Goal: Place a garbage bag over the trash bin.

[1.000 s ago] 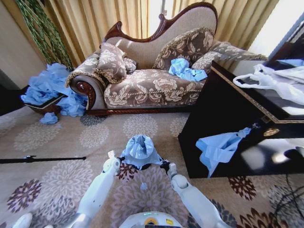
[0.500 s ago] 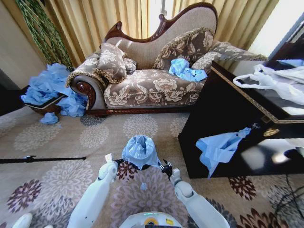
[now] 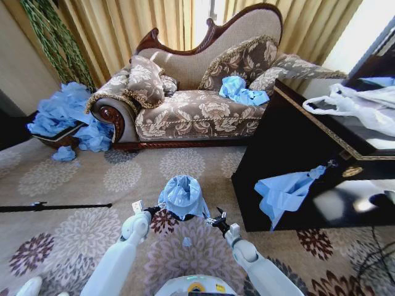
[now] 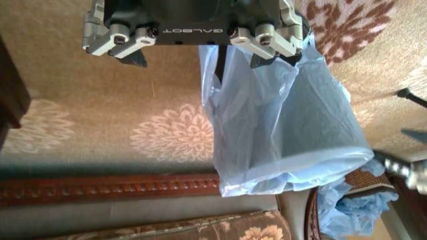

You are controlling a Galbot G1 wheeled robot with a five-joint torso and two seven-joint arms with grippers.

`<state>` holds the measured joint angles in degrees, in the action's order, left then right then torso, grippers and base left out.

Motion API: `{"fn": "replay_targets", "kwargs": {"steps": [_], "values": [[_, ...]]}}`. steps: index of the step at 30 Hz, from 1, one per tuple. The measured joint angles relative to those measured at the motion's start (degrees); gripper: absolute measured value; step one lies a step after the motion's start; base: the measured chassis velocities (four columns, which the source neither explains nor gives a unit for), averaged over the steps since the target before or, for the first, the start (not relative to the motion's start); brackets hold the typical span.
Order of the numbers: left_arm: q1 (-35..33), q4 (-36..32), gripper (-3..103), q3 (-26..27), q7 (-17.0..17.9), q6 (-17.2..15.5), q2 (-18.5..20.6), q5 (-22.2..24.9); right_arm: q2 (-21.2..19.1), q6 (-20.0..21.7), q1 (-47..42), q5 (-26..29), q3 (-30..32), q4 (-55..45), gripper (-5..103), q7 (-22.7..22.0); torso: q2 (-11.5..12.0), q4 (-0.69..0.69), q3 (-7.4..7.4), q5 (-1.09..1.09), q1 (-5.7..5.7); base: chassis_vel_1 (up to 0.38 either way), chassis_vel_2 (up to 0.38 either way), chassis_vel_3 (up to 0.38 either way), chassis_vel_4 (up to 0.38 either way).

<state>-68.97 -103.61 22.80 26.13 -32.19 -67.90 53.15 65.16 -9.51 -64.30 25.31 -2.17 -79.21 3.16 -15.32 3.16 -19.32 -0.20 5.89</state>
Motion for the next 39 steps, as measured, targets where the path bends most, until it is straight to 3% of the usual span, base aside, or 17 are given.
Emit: {"fn": "replay_targets", "kwargs": {"steps": [4,7,8,11,12,14,15,19,25,28,30,33,39], "values": [[-1.6,-6.7,100,0.4,1.5,-0.8,1.3,1.2,-1.6,0.6,-4.0,0.6,1.0,-4.5,100,-0.7,0.0,0.01,0.00,0.00,0.00,0.000,0.000,0.000,0.000],[-1.7,-13.4,100,0.5,6.9,-3.3,3.2,6.2,-1.8,0.8,-6.9,0.4,2.0,-6.9,100,-1.0,0.0,0.01,-0.01,0.00,0.00,0.000,0.000,0.000,0.000],[-1.7,-13.4,100,0.5,6.9,-3.3,3.2,6.2,-1.8,0.8,-6.9,0.4,2.0,-6.9,100,-1.0,0.0,0.01,-0.01,0.00,0.00,0.000,0.000,0.000,0.000],[0.6,-19.3,100,-0.4,11.9,-5.0,6.2,12.5,-1.5,0.8,-8.2,-0.2,2.8,-7.8,100,-1.1,0.0,-0.01,0.00,0.02,0.00,0.000,0.000,0.000,0.000],[0.6,-19.3,100,-0.4,11.9,-5.0,6.2,12.5,-1.5,0.8,-8.2,-0.2,2.8,-7.8,100,-1.1,0.0,-0.01,0.00,0.02,0.00,0.000,0.000,0.000,0.000],[5.2,-20.5,99,-2.5,15.9,-5.0,8.2,18.4,-1.2,0.8,-8.4,-0.3,3.2,-8.1,100,-1.2,0.0,0.02,0.00,0.01,0.00,0.000,0.000,0.000,0.000],[5.2,-20.5,99,-2.5,15.9,-5.0,8.2,18.4,-1.2,0.8,-8.4,-0.3,3.2,-8.1,100,-1.2,0.0,0.02,0.00,0.01,0.00,0.000,0.000,0.000,0.000],[11.8,-17.2,88,-5.0,17.8,-5.0,7.8,22.0,-1.1,0.7,-8.2,-0.2,3.5,-8.1,100,-1.5,0.0,0.01,-0.01,0.01,0.00,0.000,0.000,0.000,0.000],[18.8,-8.7,72,-9.8,20.8,-5.0,3.2,27.8,-1.1,0.8,-7.5,0.1,3.5,-8.1,100,-1.9,0.0,0.01,-0.01,0.00,0.01,0.000,0.000,0.000,0.000],[21.6,-5.2,59,-12.4,26.7,-4.4,0.9,32.4,-0.9,0.9,-6.7,0.3,3.1,-7.6,100,-2.6,0.0,0.02,-0.01,0.02,0.01,0.000,0.000,0.000,0.000],[22.4,-4.1,59,-13.3,28.5,-3.9,0.5,32.7,-0.8,1.0,-6.4,0.5,3.0,-7.5,100,-2.8,0.0,0.00,-0.01,0.02,0.01,0.000,0.000,0.000,0.000],[25.0,-0.4,48,-15.8,34.0,-2.2,-0.7,33.0,-0.7,1.2,-5.5,1.0,2.9,-6.9,100,-3.4,0.0,0.00,-0.01,0.01,0.01,0.000,0.000,0.000,0.000],[28.2,4.3,32,-18.1,36.0,-1.2,-2.0,33.4,-0.5,1.3,-5.0,1.5,2.9,-6.5,100,-3.9,0.0,0.00,-0.01,0.01,0.01,0.000,0.000,0.000,0.000]]}}
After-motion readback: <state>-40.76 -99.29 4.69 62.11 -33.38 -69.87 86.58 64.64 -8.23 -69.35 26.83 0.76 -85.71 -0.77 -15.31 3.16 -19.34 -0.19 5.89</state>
